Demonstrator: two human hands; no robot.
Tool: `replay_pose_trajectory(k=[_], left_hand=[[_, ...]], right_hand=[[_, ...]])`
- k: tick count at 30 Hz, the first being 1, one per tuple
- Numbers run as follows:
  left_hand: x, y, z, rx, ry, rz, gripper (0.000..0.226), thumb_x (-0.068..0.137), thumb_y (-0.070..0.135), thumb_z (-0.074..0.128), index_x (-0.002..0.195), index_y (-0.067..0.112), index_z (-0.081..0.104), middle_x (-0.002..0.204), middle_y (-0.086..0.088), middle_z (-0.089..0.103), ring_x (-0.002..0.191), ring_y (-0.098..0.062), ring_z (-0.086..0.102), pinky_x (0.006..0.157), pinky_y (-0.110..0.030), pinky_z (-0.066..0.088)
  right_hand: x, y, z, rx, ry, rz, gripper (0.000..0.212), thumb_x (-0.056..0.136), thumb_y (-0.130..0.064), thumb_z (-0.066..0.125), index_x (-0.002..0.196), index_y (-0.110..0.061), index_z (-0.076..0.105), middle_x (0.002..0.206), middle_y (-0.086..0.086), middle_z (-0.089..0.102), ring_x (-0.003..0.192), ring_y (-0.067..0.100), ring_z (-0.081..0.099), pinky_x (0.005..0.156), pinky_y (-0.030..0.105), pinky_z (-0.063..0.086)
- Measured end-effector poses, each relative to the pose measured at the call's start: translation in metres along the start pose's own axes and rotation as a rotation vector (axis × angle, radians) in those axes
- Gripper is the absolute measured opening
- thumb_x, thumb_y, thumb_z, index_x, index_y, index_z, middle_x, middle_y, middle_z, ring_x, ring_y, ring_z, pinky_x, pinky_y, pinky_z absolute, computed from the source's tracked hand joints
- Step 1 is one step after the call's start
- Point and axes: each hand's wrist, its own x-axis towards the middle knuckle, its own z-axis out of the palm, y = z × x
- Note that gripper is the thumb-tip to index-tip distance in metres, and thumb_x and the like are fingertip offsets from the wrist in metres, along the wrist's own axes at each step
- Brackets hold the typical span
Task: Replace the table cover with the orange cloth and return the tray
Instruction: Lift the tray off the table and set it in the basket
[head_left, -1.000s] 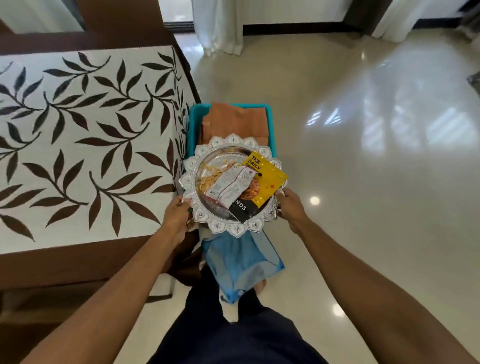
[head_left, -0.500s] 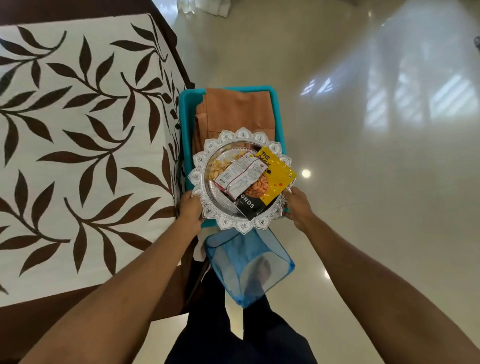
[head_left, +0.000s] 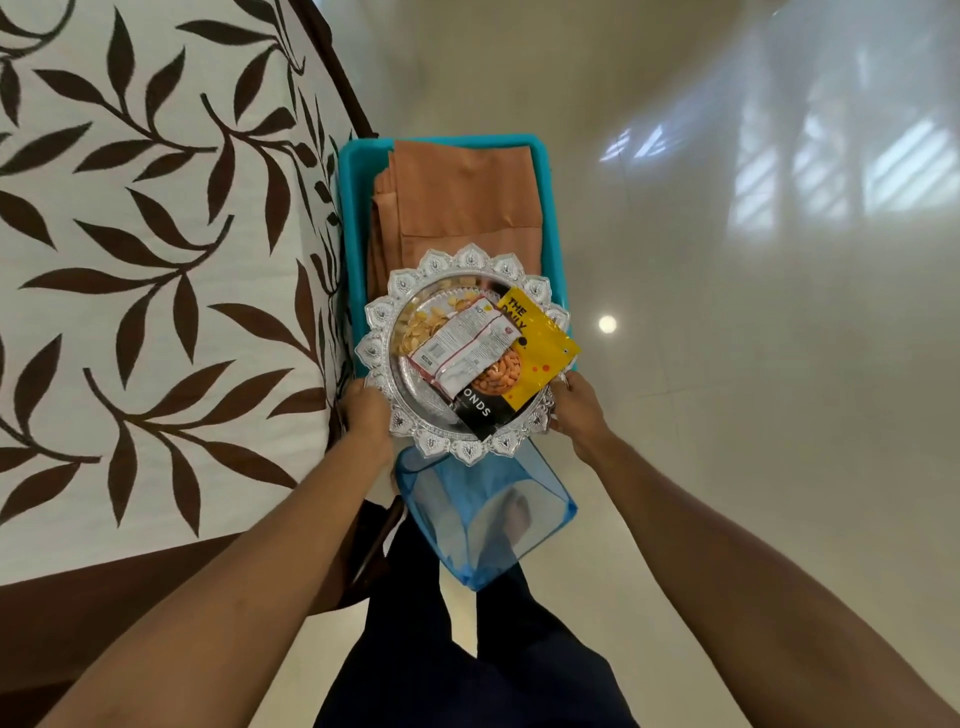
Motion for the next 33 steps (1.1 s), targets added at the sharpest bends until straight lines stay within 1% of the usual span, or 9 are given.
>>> replay_pose_trajectory(k=[6, 9, 12, 17, 20, 23, 26, 29, 33], left_hand=[[-0.005, -0.001, -0.002, 0.01, 0.027, 0.015, 0.029, 0.094, 0.008, 0.044, 0.115, 0.006, 0.064, 0.096, -0.011, 0.064, 0.083, -0.024, 0.061, 0.063, -0.033, 0.053], [-0.008, -0.004, -0.005, 0.032, 0.026, 0.029, 0.031, 0.088, 0.006, 0.051, 0.117, 0.003, 0.062, 0.102, -0.013, 0.064, 0.09, -0.027, 0.062, 0.062, -0.035, 0.056], [-0.029, 0.0, -0.002, 0.12, 0.069, 0.13, 0.052, 0.091, 0.005, 0.052, 0.142, 0.01, 0.04, 0.124, -0.008, 0.053, 0.108, -0.026, 0.056, 0.091, -0.039, 0.052], [-0.061, -0.001, -0.005, 0.272, 0.102, 0.286, 0.056, 0.094, 0.015, 0.057, 0.147, 0.016, 0.037, 0.132, 0.001, 0.047, 0.115, -0.018, 0.05, 0.097, -0.031, 0.043], [-0.08, -0.008, -0.013, 0.372, 0.061, 0.379, 0.041, 0.095, 0.017, 0.057, 0.135, 0.018, 0.049, 0.122, 0.004, 0.055, 0.103, -0.014, 0.055, 0.087, -0.029, 0.046], [-0.097, -0.021, -0.025, 0.495, -0.027, 0.477, 0.013, 0.095, 0.014, 0.058, 0.105, 0.02, 0.063, 0.095, 0.002, 0.064, 0.081, -0.015, 0.06, 0.07, -0.026, 0.049], [-0.105, -0.041, -0.04, 0.546, -0.124, 0.497, 0.014, 0.093, 0.01, 0.059, 0.092, 0.023, 0.064, 0.091, -0.015, 0.071, 0.084, -0.036, 0.067, 0.081, -0.048, 0.055], [-0.125, -0.067, -0.058, 0.608, -0.173, 0.534, 0.019, 0.096, 0.006, 0.055, 0.091, 0.021, 0.064, 0.095, -0.02, 0.071, 0.082, -0.023, 0.067, 0.084, -0.044, 0.054], [-0.141, -0.101, -0.085, 0.665, -0.179, 0.547, 0.015, 0.09, 0.017, 0.057, 0.087, 0.029, 0.065, 0.088, -0.015, 0.071, 0.087, -0.029, 0.069, 0.087, -0.047, 0.057]], right_hand=[[-0.004, -0.001, -0.009, -0.032, -0.038, 0.041, 0.023, 0.102, -0.044, 0.051, 0.108, -0.024, 0.062, 0.106, 0.002, 0.071, 0.086, 0.017, 0.067, 0.071, 0.029, 0.055], [-0.003, -0.003, -0.014, -0.028, -0.034, 0.102, 0.028, 0.102, -0.042, 0.053, 0.112, -0.018, 0.062, 0.104, 0.002, 0.068, 0.083, 0.016, 0.064, 0.066, 0.026, 0.05], [-0.007, -0.004, -0.018, -0.036, -0.048, 0.122, 0.027, 0.1, -0.039, 0.056, 0.115, -0.017, 0.062, 0.102, 0.001, 0.068, 0.081, 0.013, 0.064, 0.066, 0.026, 0.048], [-0.024, -0.003, -0.03, -0.057, -0.071, 0.111, 0.021, 0.1, -0.032, 0.056, 0.114, -0.017, 0.063, 0.099, 0.006, 0.068, 0.079, 0.014, 0.061, 0.072, 0.028, 0.049], [-0.037, 0.001, -0.039, -0.069, -0.071, 0.094, 0.022, 0.099, -0.032, 0.056, 0.114, -0.018, 0.063, 0.096, 0.005, 0.07, 0.079, 0.014, 0.061, 0.074, 0.029, 0.049], [-0.05, 0.007, -0.047, -0.123, -0.071, 0.036, 0.02, 0.099, -0.027, 0.055, 0.111, -0.015, 0.065, 0.086, 0.004, 0.066, 0.07, 0.013, 0.057, 0.064, 0.026, 0.044], [-0.061, 0.013, -0.051, -0.19, -0.074, -0.024, 0.018, 0.097, -0.026, 0.056, 0.107, -0.015, 0.065, 0.084, 0.004, 0.066, 0.069, 0.014, 0.057, 0.062, 0.026, 0.043], [-0.072, 0.022, -0.049, -0.214, -0.116, -0.066, 0.02, 0.099, -0.028, 0.055, 0.109, -0.014, 0.065, 0.086, 0.005, 0.067, 0.072, 0.014, 0.059, 0.063, 0.026, 0.045], [-0.087, 0.037, -0.038, -0.282, -0.207, -0.121, 0.018, 0.1, -0.026, 0.055, 0.103, -0.011, 0.064, 0.085, 0.007, 0.066, 0.065, 0.012, 0.056, 0.056, 0.021, 0.044]])
